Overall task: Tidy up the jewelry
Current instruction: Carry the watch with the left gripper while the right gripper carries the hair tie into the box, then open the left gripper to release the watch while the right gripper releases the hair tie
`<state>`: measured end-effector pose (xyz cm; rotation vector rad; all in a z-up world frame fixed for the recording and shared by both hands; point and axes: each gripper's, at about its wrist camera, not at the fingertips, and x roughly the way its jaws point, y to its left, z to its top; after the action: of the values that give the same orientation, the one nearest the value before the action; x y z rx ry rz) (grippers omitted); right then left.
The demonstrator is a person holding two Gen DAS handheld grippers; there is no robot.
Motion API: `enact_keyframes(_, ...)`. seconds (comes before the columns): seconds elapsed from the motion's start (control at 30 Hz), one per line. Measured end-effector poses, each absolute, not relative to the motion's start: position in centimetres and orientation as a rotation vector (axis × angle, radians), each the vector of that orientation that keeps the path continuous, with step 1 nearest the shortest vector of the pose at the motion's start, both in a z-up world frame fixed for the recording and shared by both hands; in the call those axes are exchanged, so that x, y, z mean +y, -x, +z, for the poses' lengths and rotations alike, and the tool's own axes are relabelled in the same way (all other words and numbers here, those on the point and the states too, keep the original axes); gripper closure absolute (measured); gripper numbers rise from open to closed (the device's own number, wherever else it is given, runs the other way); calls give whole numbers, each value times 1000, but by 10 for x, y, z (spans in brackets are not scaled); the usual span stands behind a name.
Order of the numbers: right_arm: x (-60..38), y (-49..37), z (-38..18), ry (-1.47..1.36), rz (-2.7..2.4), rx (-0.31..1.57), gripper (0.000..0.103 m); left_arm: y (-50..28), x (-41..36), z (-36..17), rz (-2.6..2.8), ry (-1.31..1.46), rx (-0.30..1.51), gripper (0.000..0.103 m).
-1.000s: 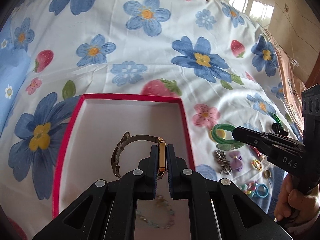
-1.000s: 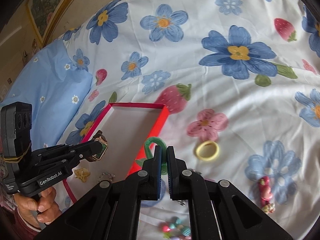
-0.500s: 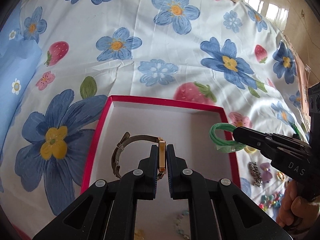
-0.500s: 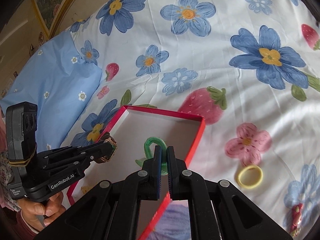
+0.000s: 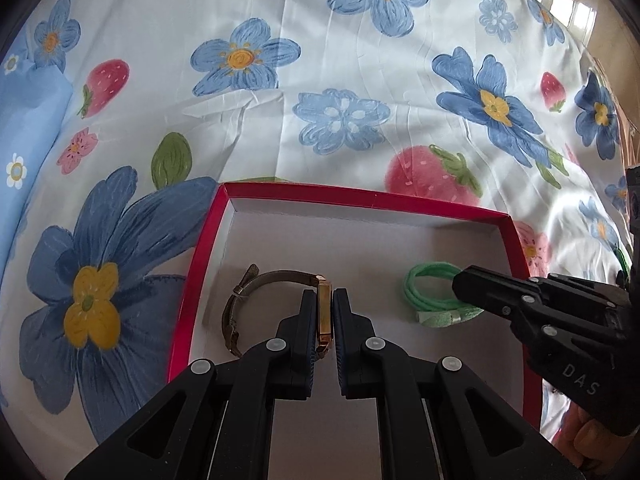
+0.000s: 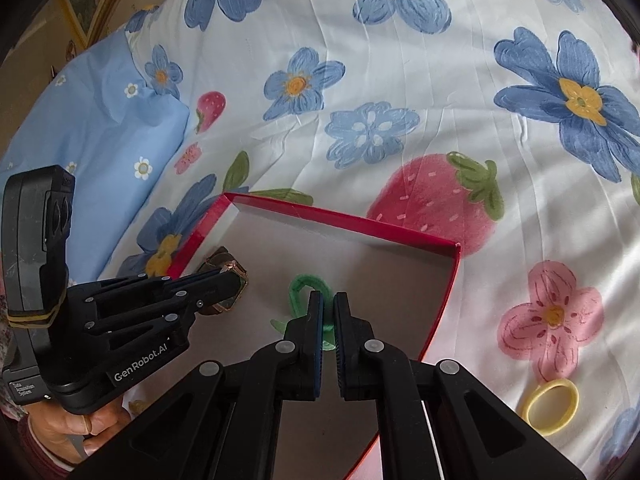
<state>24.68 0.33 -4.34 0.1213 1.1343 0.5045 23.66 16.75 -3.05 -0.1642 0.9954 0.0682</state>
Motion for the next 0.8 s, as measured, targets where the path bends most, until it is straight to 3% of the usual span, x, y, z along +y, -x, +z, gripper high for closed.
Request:
enact_keyframes(0.27,5,-248,-47,-108,503,1138,94,-239,168,-34,78,158,1004,94)
enact_keyframes(0.4,2,-248,-45,-128,503,1140,91,-236,167,-32,93,150,1005,84)
enact_keyframes(0.57,-6,-244,-34,-171,505,1119,77,-224,160,-22,113,116,980,82)
enact_keyframes(0.7,-16,-236,-17,-196,512,1091,74,-206,159,-10,122,140,959,81)
enact_keyframes(0.8,-31,-224,-5,-211,503,1063,68,-185,156,3,126,165,928,70)
